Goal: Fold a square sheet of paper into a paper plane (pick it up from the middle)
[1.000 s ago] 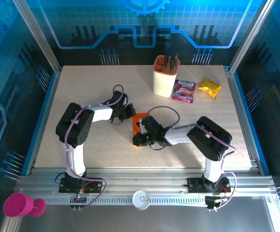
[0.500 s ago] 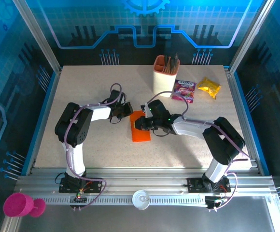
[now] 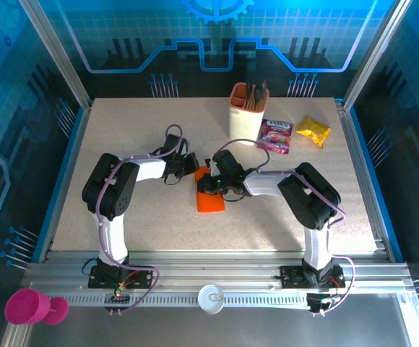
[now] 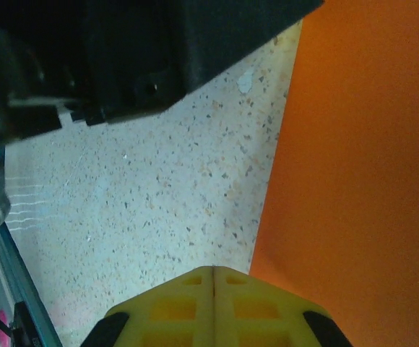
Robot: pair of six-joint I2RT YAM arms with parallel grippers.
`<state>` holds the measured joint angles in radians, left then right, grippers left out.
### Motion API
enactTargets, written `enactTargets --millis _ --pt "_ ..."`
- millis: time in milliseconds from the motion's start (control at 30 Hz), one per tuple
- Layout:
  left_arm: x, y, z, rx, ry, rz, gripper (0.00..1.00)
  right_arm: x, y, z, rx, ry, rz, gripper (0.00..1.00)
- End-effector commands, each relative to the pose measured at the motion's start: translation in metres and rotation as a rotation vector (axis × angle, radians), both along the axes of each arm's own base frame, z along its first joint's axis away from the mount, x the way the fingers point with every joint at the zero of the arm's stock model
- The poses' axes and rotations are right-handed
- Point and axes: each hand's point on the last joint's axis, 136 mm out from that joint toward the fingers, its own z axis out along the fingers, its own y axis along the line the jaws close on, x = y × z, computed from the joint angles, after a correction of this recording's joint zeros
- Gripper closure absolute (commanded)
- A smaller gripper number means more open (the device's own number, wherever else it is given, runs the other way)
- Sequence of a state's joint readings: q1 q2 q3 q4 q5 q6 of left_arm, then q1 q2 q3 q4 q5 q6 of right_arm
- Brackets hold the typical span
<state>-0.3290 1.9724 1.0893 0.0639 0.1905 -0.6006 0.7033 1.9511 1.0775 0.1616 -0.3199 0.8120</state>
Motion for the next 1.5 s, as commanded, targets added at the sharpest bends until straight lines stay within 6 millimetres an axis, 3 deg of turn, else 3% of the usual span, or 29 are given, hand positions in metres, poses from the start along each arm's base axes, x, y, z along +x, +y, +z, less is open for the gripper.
enactTargets --millis 0,233,400,567,1200,1467 --pt "-0.010 0.012 -0.022 0.051 0.055 0.008 1.00 0.005 0.018 0.005 0.026 -0.016 0.018 1.00" --pt "-0.009 0.012 -0.021 0.056 0.052 0.007 1.00 0.004 0.015 -0.022 -0.056 0.011 0.019 1.00" --pt "-0.008 0.012 -0.021 0.060 0.055 0.004 1.00 -0.009 -0.002 -0.049 -0.133 0.043 0.022 1.00" --pt "-0.009 0.012 -0.023 0.067 0.060 -0.001 1.00 -0.029 -0.012 -0.060 -0.182 0.061 0.062 1.00" --pt "-0.010 0.013 -0.028 0.071 0.070 -0.004 1.00 -0.105 -0.016 -0.059 -0.204 0.071 0.188 1.00" --pt "-0.009 0.012 -0.025 0.069 0.067 -0.010 1.00 -0.149 -0.028 -0.067 -0.232 0.104 0.211 1.00"
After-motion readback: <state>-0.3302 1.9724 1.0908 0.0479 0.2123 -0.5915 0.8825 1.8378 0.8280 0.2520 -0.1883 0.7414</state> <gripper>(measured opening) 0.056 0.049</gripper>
